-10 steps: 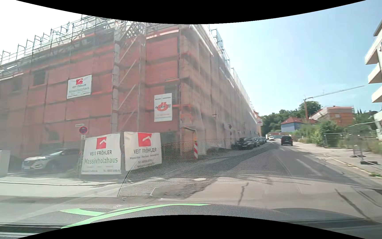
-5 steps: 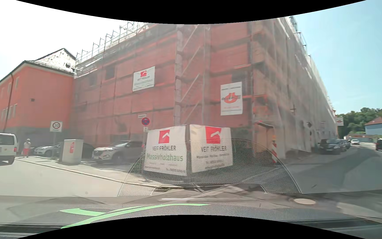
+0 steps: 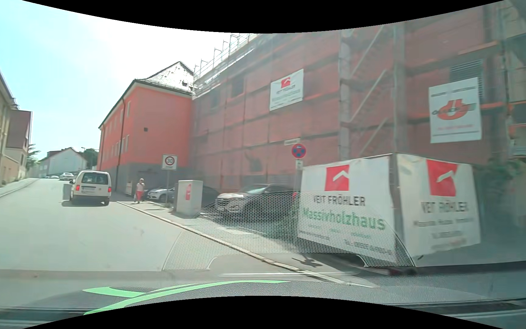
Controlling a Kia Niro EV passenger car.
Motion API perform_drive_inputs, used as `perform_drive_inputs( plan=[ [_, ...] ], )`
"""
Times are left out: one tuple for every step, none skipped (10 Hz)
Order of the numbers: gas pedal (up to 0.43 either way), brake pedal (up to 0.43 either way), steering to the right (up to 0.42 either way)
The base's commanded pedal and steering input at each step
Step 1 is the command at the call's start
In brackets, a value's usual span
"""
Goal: Follow the waypoints while adhering to traffic rules and regulations
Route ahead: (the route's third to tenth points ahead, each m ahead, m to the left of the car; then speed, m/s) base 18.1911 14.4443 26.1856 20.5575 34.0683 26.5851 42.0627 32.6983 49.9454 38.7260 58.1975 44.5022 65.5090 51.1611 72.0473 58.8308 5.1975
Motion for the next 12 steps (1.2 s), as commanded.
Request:
perform_drive_inputs(
  plan=[
    [0.248, 0.000, -0.479],
    [0.248, 0.000, -0.456],
    [0.248, 0.000, -0.435],
    [0.248, 0.000, -0.414],
    [0.240, 0.000, -0.388],
    [0.240, 0.000, -0.364],
    [0.240, 0.000, -0.329],
    [0.240, 0.000, -0.293],
    [0.240, 0.000, -0.259],
    [0.240, 0.000, -0.226],
    [0.240, 0.000, -0.186],
    [0.240, 0.000, -0.152]
  ],
)
